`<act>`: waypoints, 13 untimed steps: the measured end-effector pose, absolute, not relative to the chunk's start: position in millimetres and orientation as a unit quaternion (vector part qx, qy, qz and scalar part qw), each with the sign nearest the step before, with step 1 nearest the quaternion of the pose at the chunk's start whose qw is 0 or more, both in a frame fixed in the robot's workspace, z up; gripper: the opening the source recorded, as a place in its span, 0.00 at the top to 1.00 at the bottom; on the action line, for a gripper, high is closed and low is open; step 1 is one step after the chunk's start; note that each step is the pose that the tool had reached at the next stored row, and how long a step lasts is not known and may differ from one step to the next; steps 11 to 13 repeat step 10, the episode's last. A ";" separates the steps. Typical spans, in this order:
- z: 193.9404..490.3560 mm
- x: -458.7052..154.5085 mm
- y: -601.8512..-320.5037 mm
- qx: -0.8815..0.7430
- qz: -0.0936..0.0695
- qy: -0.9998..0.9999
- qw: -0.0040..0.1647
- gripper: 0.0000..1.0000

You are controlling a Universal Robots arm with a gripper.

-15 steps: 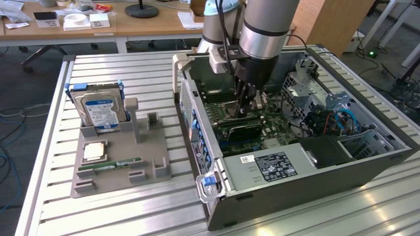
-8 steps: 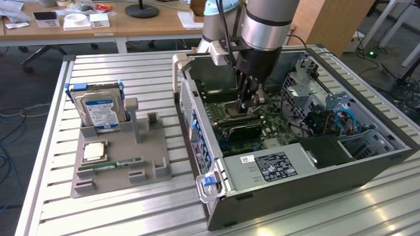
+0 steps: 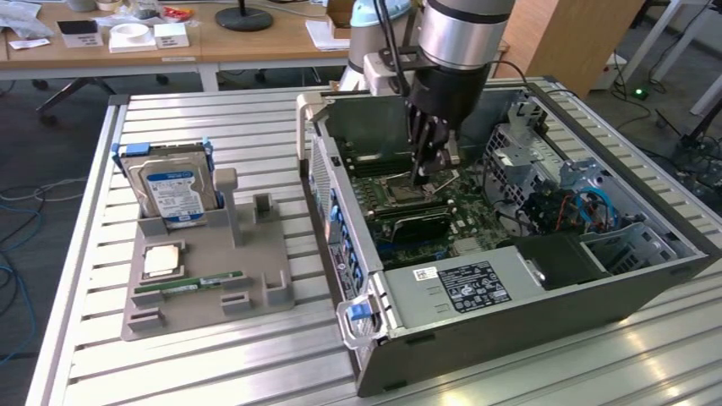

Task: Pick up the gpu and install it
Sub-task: 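Press down on the gpu until it lock into place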

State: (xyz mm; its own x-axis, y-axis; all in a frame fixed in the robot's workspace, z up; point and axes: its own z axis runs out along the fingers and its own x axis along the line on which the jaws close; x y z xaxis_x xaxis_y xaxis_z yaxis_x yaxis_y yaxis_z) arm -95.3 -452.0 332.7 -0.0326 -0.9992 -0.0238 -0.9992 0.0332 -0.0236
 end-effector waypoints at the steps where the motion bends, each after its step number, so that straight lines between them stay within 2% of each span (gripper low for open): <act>1: 334.7 -95.3 -452.0 -0.695 0.000 0.719 0.017 0.89; 13: 339.2 -95.3 -452.0 -0.695 0.000 0.719 0.017 0.89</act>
